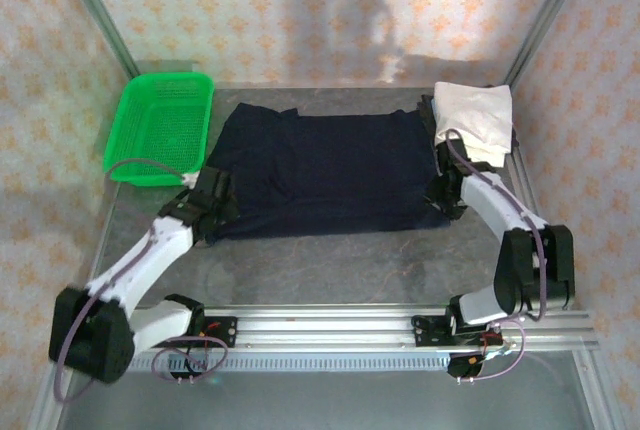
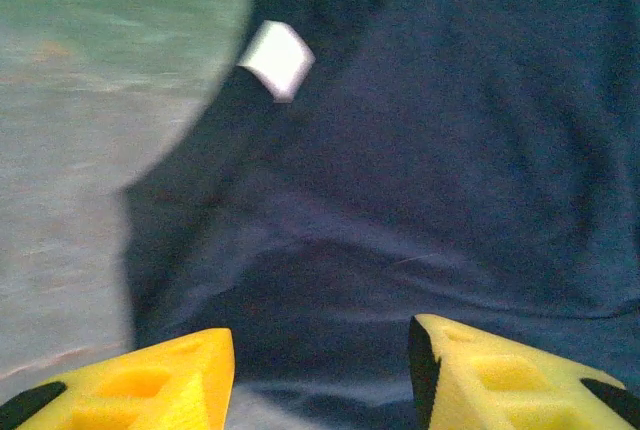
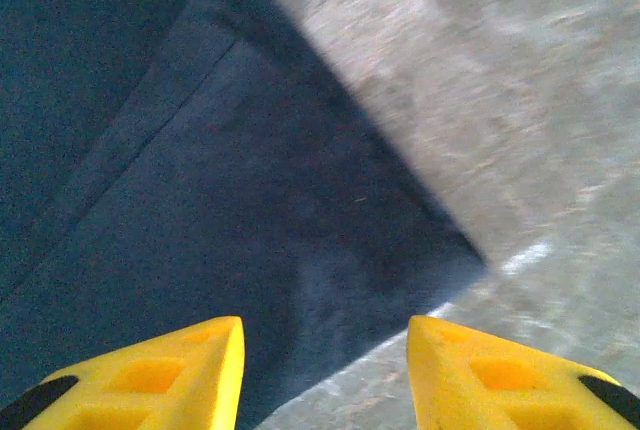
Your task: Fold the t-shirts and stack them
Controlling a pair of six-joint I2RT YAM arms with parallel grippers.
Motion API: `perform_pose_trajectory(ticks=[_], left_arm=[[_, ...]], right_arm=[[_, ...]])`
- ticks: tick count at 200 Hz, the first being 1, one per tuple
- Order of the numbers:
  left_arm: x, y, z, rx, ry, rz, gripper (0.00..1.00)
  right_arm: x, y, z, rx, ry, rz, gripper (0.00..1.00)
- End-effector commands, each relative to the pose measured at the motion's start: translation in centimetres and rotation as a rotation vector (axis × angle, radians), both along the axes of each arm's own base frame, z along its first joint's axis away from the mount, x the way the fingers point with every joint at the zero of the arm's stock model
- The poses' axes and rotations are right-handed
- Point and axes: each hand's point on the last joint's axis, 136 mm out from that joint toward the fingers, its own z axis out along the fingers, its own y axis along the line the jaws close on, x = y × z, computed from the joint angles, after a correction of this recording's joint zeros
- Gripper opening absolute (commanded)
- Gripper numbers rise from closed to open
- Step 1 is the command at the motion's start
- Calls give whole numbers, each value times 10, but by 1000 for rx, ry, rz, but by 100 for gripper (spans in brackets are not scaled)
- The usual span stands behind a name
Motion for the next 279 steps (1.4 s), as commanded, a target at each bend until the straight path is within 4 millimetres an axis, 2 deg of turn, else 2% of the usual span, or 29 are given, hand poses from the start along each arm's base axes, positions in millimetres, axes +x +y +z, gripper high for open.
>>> perform_pose_trajectory(ticks=[1,14,39,64,85,100,114,151,167,187,201,219,245,279], left_arm=[[24,-26,-17,-95,2,-25,50],[23,-22,-37,-80,61,-5,51],[2,2,-63,-30,182,45,51],[-23,29,-62,72,239,76,56],[-32,43,-56,102,250,90,62],[-31,44,-51,107,239,82,65],[-26,38,-45,81,221,63,66],[-22,12,-28,-47,130,7,68],[-11,-2,-16,-88,75,-33,67],[12,-17,-4,-78,60,-77,68],[34,-34,-6,-96,71,-122,69],[54,-48,-26,-86,126,-147,69],[76,-46,-46,-29,168,-133,68],[104,-49,-39,29,176,-146,65]], right_arm=[[11,30,-23,102,22,24,44],[7,36,-38,136,52,15,41],[-19,9,-55,28,143,-46,39],[-41,-8,-65,38,175,-108,39],[-53,-22,-69,28,201,-141,39],[-52,-23,-65,29,193,-133,39],[-44,-15,-54,74,156,-110,40],[-28,-10,-9,37,47,-57,43],[-18,-6,3,19,5,-32,43],[-3,9,6,37,-20,16,44],[10,12,1,25,-23,27,43],[19,7,-13,-14,12,27,43],[12,-1,-36,-64,96,9,42],[-2,-1,-48,-56,119,9,42]])
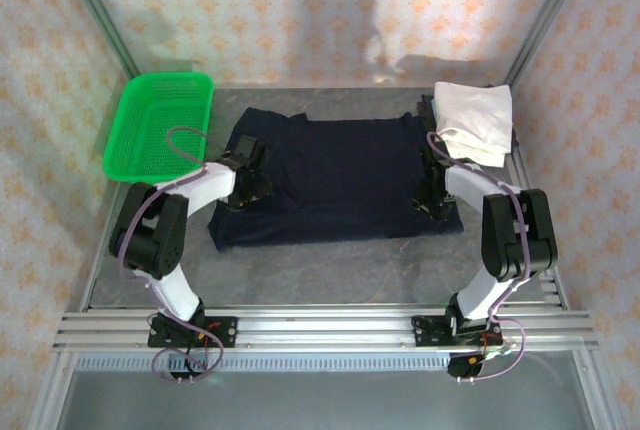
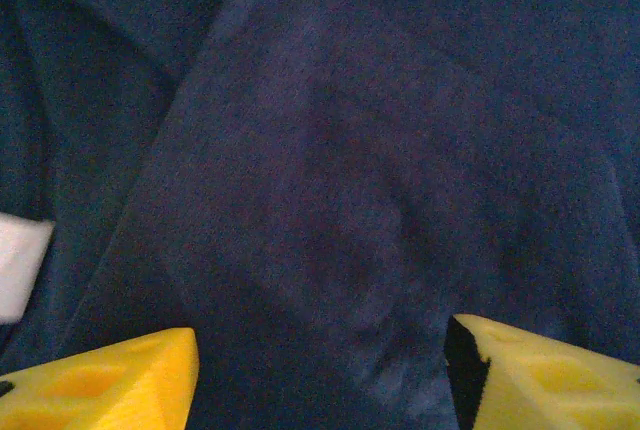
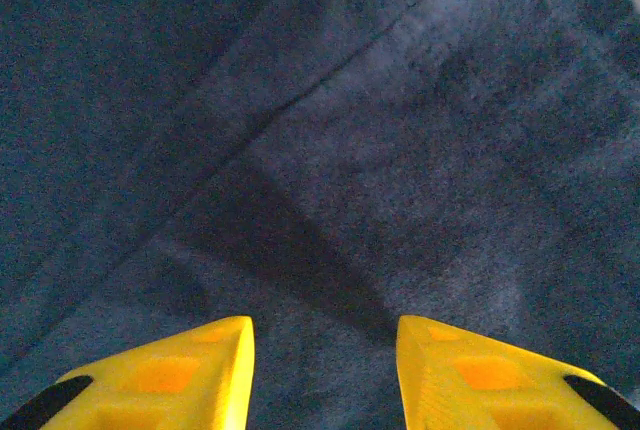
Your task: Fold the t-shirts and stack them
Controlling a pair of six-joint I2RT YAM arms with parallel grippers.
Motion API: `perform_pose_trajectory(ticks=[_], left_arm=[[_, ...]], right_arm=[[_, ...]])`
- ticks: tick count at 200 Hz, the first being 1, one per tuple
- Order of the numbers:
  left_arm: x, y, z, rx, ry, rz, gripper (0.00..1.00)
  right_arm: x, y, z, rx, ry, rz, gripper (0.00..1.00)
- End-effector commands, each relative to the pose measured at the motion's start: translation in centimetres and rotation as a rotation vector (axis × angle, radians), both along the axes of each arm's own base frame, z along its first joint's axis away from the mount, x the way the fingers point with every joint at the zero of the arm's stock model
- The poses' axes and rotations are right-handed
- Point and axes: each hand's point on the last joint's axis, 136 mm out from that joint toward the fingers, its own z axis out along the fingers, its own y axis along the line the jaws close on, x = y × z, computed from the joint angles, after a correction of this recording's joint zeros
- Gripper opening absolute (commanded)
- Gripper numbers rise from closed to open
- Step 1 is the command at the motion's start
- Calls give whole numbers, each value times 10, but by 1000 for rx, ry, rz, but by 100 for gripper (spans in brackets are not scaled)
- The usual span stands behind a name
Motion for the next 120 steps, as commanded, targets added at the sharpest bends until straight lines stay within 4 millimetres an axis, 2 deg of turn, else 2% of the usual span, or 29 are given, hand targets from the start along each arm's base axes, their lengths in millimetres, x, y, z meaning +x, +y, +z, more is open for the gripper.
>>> perform_pose_trajectory(ticks=[1,33,54,57,65,88,105,120], left_arm=[[27,0,23,60,-51,-23,65],[43,-19,27,94,-45,-86,61],[47,-44,24,85,-38,-135,57],[46,-46,13,95,-10,-144,57],[45,-53,7,106,7,-161,55],[41,-60,-1,108,32,-179,42],[40,-61,2,110,33,-183,30],[39,-61,6,117,24,-182,11]], right_arm=[[-9,-10,-3,-49,8,-4,42],[-11,-10,-3,-46,0,-12,42],[-9,-8,-5,-40,7,-5,42],[-9,-8,-5,-41,7,-3,42],[-9,-8,-6,-43,11,-1,42],[-9,-10,-6,-53,14,7,42],[-9,-10,-6,-55,12,9,42],[-8,-11,-8,-59,11,13,42]])
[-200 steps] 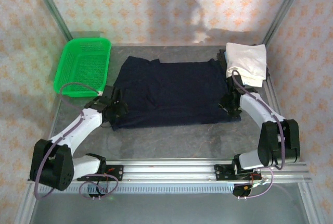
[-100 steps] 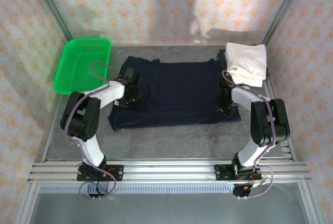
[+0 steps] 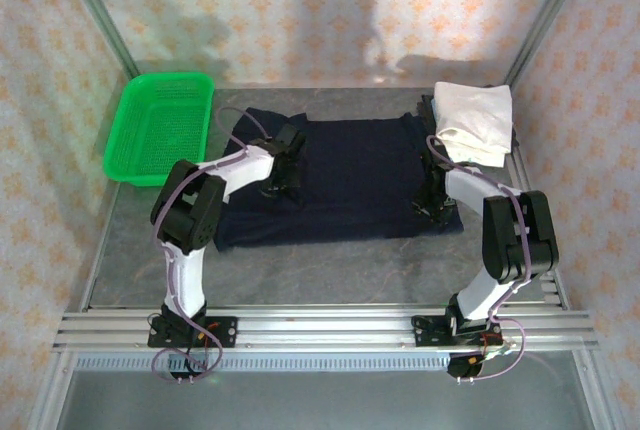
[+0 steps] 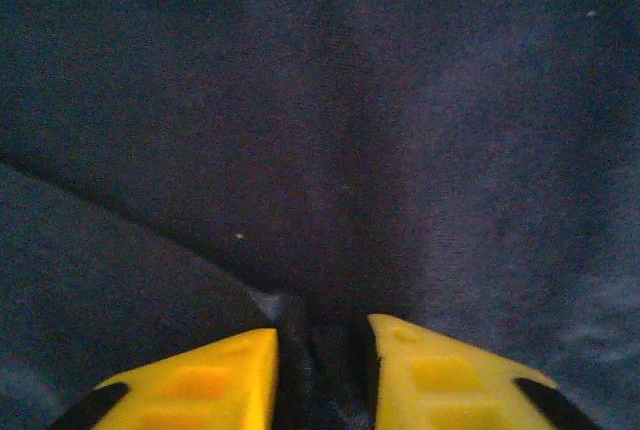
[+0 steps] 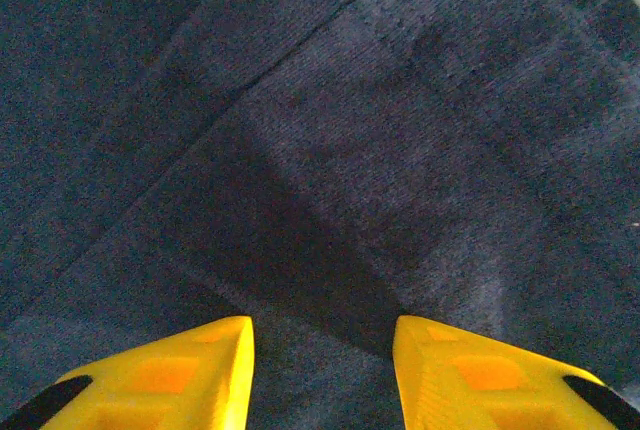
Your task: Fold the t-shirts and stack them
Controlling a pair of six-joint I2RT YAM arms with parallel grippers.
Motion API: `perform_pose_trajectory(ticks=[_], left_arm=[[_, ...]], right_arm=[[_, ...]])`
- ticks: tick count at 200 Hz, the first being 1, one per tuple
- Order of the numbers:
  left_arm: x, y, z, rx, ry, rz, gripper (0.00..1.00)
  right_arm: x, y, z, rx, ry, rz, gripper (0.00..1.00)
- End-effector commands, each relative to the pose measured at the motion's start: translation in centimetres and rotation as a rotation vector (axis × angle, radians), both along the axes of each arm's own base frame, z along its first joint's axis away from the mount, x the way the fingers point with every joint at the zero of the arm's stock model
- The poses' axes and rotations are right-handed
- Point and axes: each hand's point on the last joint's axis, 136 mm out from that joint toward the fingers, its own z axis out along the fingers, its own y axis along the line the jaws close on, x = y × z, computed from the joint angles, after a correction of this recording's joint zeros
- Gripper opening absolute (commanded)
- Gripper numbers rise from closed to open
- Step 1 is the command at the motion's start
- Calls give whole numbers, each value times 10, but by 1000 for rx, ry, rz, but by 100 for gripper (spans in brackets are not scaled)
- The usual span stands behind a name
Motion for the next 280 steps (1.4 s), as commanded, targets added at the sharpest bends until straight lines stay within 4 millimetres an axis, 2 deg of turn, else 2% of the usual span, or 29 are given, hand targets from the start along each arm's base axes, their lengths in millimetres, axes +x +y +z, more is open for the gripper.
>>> perform_pose_trajectory(ticks=[1,7,33,58,112,116,123,148,165,178,180,186,198,218,256,280], left_arm=[[-3,10,14,40,-2,5,10],[-2,11,17,46,-13,12,6],[2,7,39,82,-73,4,0],[13,2,65,167,-157,-35,0],[23,-11,65,169,-240,-44,0],[24,-12,63,168,-244,-50,6],[26,-15,60,172,-245,-61,23],[34,-21,54,170,-247,-87,59],[36,-12,64,199,-253,-72,67],[32,1,76,201,-255,-39,69],[30,4,74,203,-249,-34,69],[25,12,89,186,-272,-10,69],[12,30,97,170,-283,40,70],[-18,62,93,133,-265,136,68],[-78,108,44,116,-151,276,52],[-95,122,18,77,-88,326,42]], right_arm=[[-4,-8,-5,-47,15,11,42],[-4,-10,-6,-51,16,8,42],[-6,-14,-12,-53,26,-3,42],[-5,-12,-14,-35,22,-2,42],[-6,-12,-17,-30,26,2,42],[-6,-12,-17,-30,26,1,42],[-6,-12,-17,-29,28,0,42],[-7,-12,-15,-33,30,-3,41],[-9,-12,-6,-35,18,-1,41],[-5,-5,11,-24,-36,21,41],[-4,-2,15,-20,-49,27,41],[0,6,24,-1,-88,50,42],[9,31,42,46,-167,112,42],[26,90,65,108,-255,261,43],[51,228,86,181,-315,580,41],[58,296,76,188,-311,749,38]])
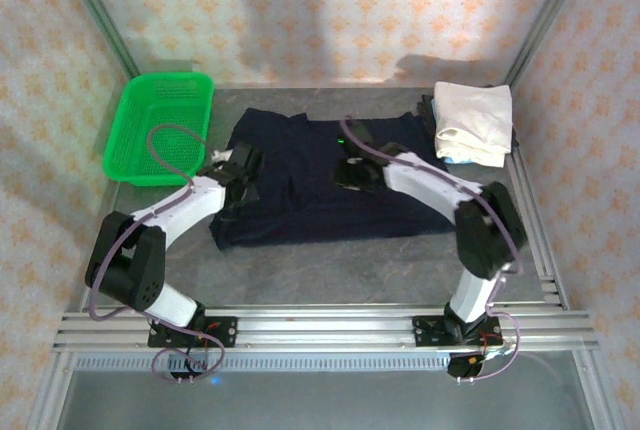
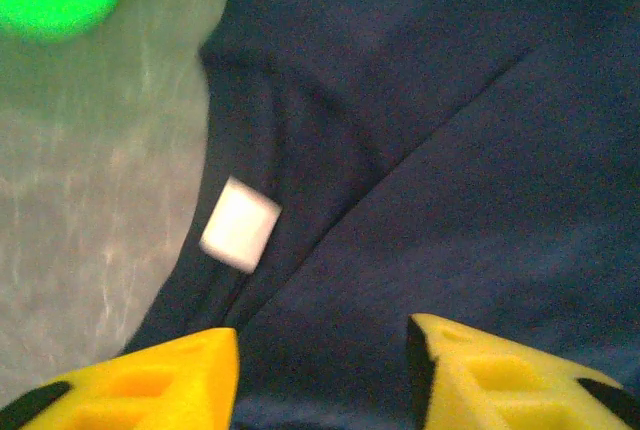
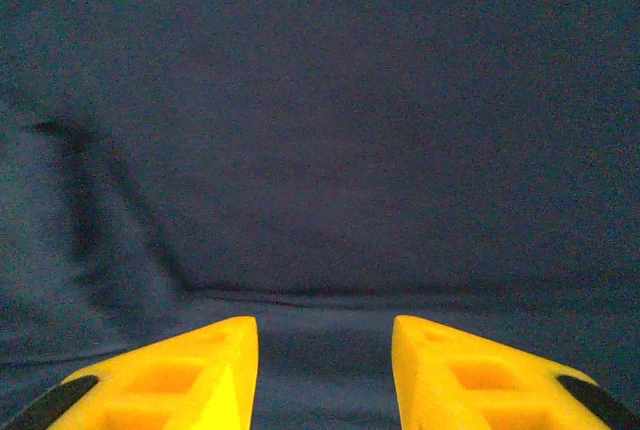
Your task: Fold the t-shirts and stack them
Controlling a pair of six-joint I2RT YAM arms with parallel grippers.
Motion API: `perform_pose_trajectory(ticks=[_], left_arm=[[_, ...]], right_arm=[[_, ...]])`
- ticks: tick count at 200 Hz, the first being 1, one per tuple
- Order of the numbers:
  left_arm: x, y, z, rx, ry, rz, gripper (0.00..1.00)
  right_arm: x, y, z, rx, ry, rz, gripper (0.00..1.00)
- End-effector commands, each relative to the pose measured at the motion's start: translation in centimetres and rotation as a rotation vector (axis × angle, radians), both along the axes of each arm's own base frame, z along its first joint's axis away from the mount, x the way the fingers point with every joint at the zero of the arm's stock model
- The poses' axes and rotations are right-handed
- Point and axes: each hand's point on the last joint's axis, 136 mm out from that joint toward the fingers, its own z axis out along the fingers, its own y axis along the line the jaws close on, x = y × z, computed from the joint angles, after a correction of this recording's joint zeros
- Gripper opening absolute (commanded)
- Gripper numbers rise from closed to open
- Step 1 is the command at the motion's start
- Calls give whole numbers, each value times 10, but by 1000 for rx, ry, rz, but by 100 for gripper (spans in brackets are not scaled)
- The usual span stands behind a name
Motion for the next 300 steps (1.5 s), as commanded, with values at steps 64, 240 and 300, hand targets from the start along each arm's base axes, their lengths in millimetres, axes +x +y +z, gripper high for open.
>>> perform_pose_trajectory(ticks=[64,240,300], left_arm=[[-23,31,-36,-29,112,102,30],[-29,39,-58,-29,187,104,28],[-38,43,-58,-25,199,118,27]], right_arm=[[28,91,-62,-153,39,237,29],[54,51,-19,-275,-154,79,0],[59,42,-66,-238,-46,53,0]])
